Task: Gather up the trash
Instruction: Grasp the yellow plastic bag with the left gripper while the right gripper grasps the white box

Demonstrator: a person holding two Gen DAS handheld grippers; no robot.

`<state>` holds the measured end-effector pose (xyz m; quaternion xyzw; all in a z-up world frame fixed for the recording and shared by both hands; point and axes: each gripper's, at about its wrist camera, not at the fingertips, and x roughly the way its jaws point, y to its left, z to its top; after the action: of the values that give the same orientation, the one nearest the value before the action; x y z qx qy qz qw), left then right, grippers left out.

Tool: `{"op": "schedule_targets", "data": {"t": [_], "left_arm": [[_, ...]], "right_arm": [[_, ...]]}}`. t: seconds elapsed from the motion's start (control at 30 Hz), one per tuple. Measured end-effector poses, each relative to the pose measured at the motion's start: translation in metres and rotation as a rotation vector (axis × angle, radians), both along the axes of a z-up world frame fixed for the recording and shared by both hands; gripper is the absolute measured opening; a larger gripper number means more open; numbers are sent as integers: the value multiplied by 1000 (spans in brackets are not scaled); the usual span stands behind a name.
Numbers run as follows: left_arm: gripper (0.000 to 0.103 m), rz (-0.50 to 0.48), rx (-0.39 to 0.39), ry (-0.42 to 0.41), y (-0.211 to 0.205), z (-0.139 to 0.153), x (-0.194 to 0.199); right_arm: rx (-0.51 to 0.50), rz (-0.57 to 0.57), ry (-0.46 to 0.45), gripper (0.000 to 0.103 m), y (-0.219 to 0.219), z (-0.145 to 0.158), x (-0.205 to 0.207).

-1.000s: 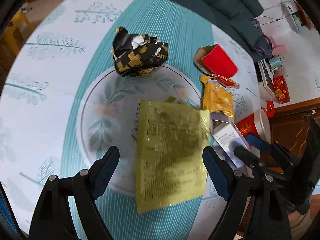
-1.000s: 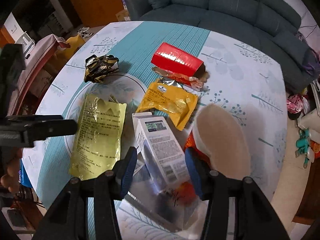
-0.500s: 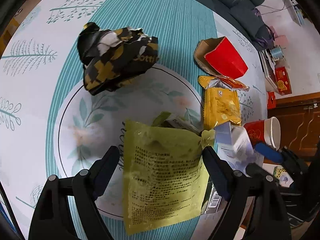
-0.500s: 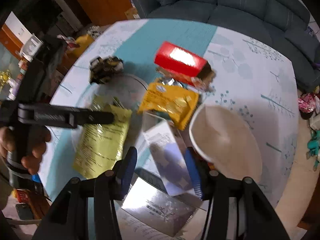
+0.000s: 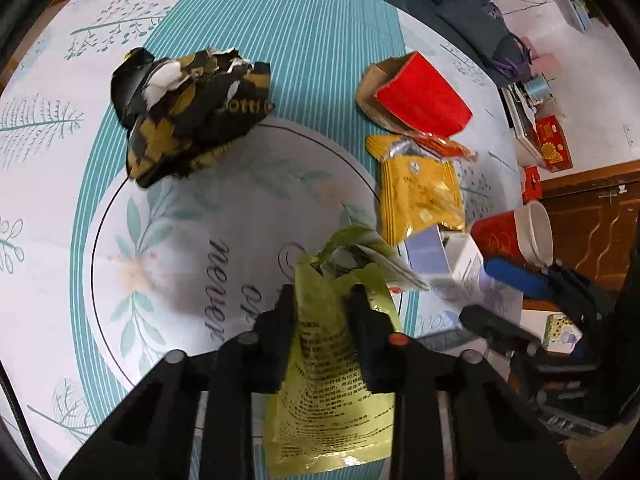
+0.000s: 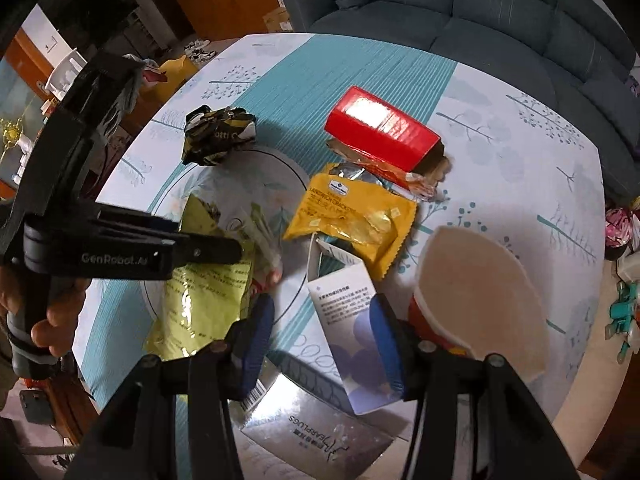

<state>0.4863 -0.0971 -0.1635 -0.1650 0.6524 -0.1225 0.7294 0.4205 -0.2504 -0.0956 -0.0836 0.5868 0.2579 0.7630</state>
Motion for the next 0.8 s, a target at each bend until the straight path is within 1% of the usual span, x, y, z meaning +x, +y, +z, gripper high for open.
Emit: {"op": "schedule_targets", "data": {"t": [0.13,0.3,0.43,0.57,0.7,0.8], "left_arm": [[13,8,16,-42,1,7,-12],[9,9,56,-107,2,21,-28],[7,1,112,-153,-2,30,-36],[7,13,121,-174,4,38,-43],[7,6,130,-210,12,52,-55],[7,11,133,-231,21,62,-66]], "right_arm": [[-15,15,-4,51,-5,-1,-4],[-28,-1,3,51,-13,-2,-4],[-33,-13,1,51,-16,-1,-3],[-45,-4,-4,51,-15,-1,-4],[-83,16,12,51,-11,-9,-5],[-118,31,-8,51,-7,-12,-5]]}}
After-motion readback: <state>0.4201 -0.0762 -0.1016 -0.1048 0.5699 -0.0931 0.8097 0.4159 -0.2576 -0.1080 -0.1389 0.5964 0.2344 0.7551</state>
